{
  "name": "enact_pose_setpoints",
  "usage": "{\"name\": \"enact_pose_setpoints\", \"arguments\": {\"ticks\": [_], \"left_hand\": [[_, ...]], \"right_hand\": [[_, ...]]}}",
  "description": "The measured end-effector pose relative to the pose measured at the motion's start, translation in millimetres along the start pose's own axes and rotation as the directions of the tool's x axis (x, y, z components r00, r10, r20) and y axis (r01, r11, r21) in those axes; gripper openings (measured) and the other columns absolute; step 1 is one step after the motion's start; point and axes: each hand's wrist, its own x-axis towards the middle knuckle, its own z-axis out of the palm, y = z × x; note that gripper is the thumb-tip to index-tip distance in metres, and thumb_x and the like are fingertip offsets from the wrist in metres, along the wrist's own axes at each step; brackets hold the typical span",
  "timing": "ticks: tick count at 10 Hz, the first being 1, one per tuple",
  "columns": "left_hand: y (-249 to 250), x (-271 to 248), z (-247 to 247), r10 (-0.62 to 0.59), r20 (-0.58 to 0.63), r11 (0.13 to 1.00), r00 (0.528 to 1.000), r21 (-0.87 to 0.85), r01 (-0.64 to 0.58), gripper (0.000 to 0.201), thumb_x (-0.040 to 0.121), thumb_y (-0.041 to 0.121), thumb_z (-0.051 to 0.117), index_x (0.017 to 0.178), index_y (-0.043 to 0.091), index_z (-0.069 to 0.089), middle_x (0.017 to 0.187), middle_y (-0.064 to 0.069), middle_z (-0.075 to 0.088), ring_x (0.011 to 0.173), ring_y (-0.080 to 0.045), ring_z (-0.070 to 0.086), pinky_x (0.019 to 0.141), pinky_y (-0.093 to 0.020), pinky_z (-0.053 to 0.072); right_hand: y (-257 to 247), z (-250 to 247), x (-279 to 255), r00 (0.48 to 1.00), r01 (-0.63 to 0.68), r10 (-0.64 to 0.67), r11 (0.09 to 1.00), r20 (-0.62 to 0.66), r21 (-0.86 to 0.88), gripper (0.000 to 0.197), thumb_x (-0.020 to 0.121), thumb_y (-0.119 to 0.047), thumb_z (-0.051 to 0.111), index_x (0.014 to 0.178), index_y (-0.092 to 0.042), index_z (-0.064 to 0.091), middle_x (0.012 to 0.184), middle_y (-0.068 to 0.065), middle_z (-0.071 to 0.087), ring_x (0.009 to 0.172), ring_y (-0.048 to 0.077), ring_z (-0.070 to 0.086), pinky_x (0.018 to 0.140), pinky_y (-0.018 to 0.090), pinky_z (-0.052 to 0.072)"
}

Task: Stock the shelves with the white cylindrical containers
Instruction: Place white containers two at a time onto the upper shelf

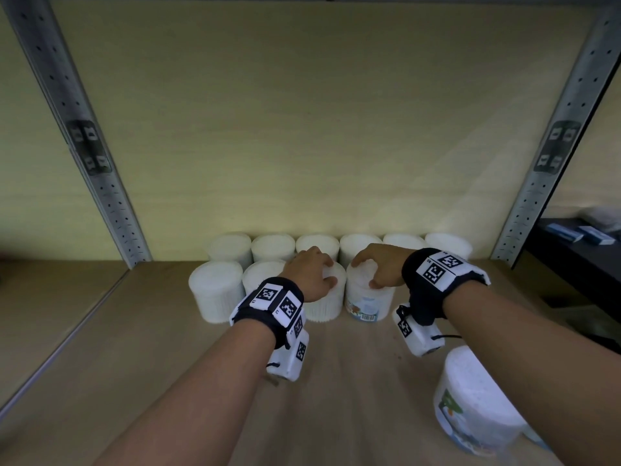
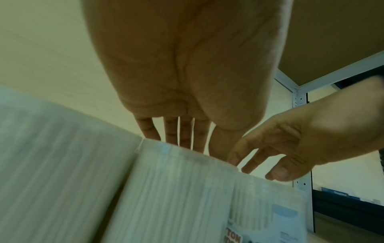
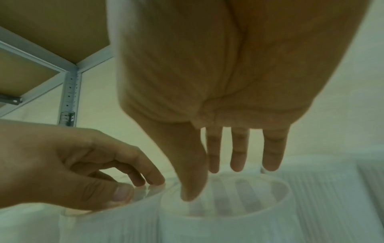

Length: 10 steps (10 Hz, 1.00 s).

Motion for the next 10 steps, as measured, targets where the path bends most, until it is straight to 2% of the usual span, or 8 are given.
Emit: {"name": "enact_pose_setpoints", "arguments": {"ticks": [1, 2, 3, 5, 7, 8, 9, 10], "left_hand": [[0.0, -0.1, 0.8, -0.001, 0.000, 1.000, 1.000, -0.003, 0.001, 0.048, 0.091, 0.034, 0.055, 0.135, 0.014, 0.048, 0.138, -0.006, 0.042, 0.129, -0.025, 0.041, 0.108, -0.042, 0.036], [-0.1, -0.6, 1.2, -0.004, 0.002, 1.000, 1.000, 0.004, 0.004, 0.048, 0.092, 0.034, 0.055, 0.135, 0.014, 0.047, 0.139, -0.006, 0.041, 0.130, -0.025, 0.039, 0.109, -0.043, 0.035], [-0.1, -0.8, 1.7, -0.001, -0.003, 1.000, 1.000, 0.006, 0.001, 0.048, 0.092, 0.034, 0.055, 0.134, 0.014, 0.047, 0.138, -0.006, 0.042, 0.129, -0.025, 0.039, 0.108, -0.043, 0.035], [-0.4, -0.1, 1.9, -0.005, -0.002, 1.000, 1.000, 0.017, 0.005, 0.048, 0.092, 0.034, 0.054, 0.135, 0.015, 0.047, 0.138, -0.006, 0.042, 0.129, -0.025, 0.040, 0.108, -0.043, 0.036], [0.0, 0.0, 2.2, -0.007, -0.007, 1.000, 1.000, 0.013, 0.007, 0.048, 0.092, 0.034, 0.055, 0.135, 0.014, 0.048, 0.138, -0.006, 0.042, 0.129, -0.025, 0.040, 0.107, -0.043, 0.036], [0.1, -0.2, 2.3, -0.007, -0.009, 1.000, 1.000, 0.012, 0.008, 0.048, 0.092, 0.034, 0.055, 0.134, 0.014, 0.048, 0.138, -0.006, 0.042, 0.129, -0.025, 0.040, 0.107, -0.044, 0.037], [0.1, -0.4, 2.3, -0.009, -0.013, 1.000, 1.000, 0.006, 0.009, 0.048, 0.091, 0.034, 0.055, 0.134, 0.014, 0.048, 0.138, -0.005, 0.042, 0.129, -0.025, 0.040, 0.108, -0.044, 0.036], [0.6, -1.2, 2.4, -0.008, -0.013, 1.000, 1.000, 0.009, 0.008, 0.048, 0.092, 0.034, 0.055, 0.135, 0.015, 0.048, 0.138, -0.005, 0.042, 0.129, -0.025, 0.040, 0.107, -0.043, 0.037]], "right_hand": [[-4.5, -1.7, 0.7, 0.996, -0.057, 0.054, 0.998, -0.074, -0.036, 0.057, 0.088, -0.028, 0.062, 0.141, -0.020, 0.043, 0.144, 0.009, 0.040, 0.129, 0.030, 0.045, 0.104, 0.035, 0.042], [-8.1, 0.0, 2.7, 0.986, -0.137, 0.126, 0.985, -0.112, -0.101, 0.061, 0.091, -0.045, 0.054, 0.140, -0.010, 0.042, 0.145, 0.015, 0.036, 0.130, 0.033, 0.042, 0.108, 0.037, 0.036], [-7.3, 6.0, 6.9, 0.983, -0.172, 0.163, 0.978, -0.083, -0.115, 0.070, 0.087, -0.053, 0.056, 0.140, -0.009, 0.041, 0.145, 0.014, 0.038, 0.130, 0.032, 0.044, 0.108, 0.039, 0.039], [-6.3, 5.6, 1.7, 0.988, -0.139, 0.130, 0.983, -0.079, -0.119, 0.064, 0.090, -0.044, 0.057, 0.141, -0.009, 0.041, 0.144, 0.011, 0.041, 0.131, 0.028, 0.043, 0.107, 0.034, 0.036], [-1.3, 1.3, 4.5, 0.998, -0.059, 0.060, 0.998, 0.022, -0.016, 0.066, 0.085, -0.012, 0.064, 0.145, -0.021, 0.038, 0.146, 0.007, 0.041, 0.130, 0.026, 0.046, 0.103, 0.033, 0.045], [-4.4, -1.3, 5.1, 0.997, -0.058, 0.056, 0.998, -0.048, -0.030, 0.063, 0.085, -0.018, 0.061, 0.144, -0.024, 0.038, 0.146, 0.008, 0.041, 0.131, 0.030, 0.044, 0.104, 0.037, 0.044], [-6.7, -0.3, 6.4, 0.987, -0.118, 0.107, 0.989, -0.124, -0.089, 0.058, 0.092, -0.037, 0.053, 0.143, -0.013, 0.039, 0.146, 0.013, 0.036, 0.133, 0.033, 0.039, 0.109, 0.038, 0.035], [-5.2, 5.8, 8.9, 0.981, -0.159, 0.147, 0.983, -0.125, -0.093, 0.067, 0.090, -0.051, 0.051, 0.141, -0.008, 0.040, 0.146, 0.014, 0.038, 0.132, 0.031, 0.042, 0.110, 0.037, 0.035]]}}
